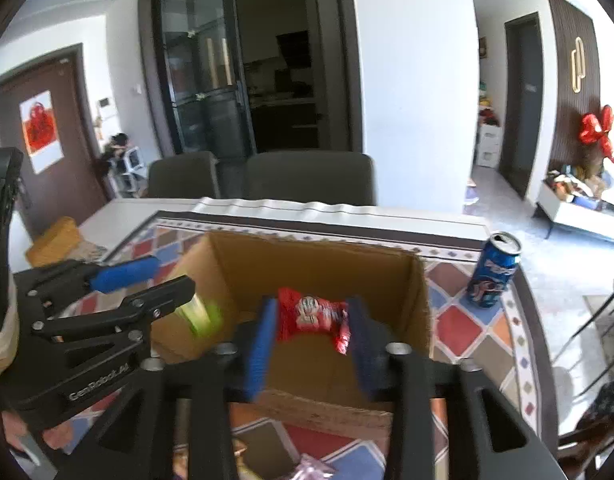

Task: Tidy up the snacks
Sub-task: 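Carry both candies into the cardboard box and open both grippers, then withdraw both tools from the box back toward the snack pile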

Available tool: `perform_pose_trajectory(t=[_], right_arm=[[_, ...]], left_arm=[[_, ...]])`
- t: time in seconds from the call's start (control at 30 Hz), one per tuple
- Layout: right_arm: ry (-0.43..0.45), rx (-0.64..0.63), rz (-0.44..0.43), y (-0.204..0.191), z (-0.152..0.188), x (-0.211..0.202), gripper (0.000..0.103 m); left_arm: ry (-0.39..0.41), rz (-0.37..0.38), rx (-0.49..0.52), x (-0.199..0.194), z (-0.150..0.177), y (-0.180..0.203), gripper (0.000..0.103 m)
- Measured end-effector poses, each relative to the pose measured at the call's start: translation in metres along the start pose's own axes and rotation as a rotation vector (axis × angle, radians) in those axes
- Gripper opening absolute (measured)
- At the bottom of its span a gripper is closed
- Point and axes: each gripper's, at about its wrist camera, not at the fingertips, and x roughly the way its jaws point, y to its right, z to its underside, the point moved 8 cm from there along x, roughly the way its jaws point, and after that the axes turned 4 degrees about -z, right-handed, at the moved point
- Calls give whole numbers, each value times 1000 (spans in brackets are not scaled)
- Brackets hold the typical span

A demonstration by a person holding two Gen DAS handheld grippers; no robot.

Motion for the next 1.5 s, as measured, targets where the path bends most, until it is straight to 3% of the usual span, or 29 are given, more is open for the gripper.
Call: perform_pose_trajectory(t=[0.23, 0.3, 0.5, 0.9, 1.5], right_arm=[[-2, -29, 58, 2, 11, -10, 59], [2, -31, 64, 2, 12, -15, 66], [13, -40, 70, -2, 19, -39, 70], [11, -50, 44, -21, 45, -84, 74], [-87, -88, 18, -49, 108, -99, 76]], left_arm=[[3, -65, -18, -18, 10, -12, 83], [18, -83, -23, -29, 13, -14, 89], [50, -125, -36, -63, 22, -19, 97], [81, -138, -45, -116, 49, -18, 100], [-56, -110, -104, -122, 129, -14, 100]])
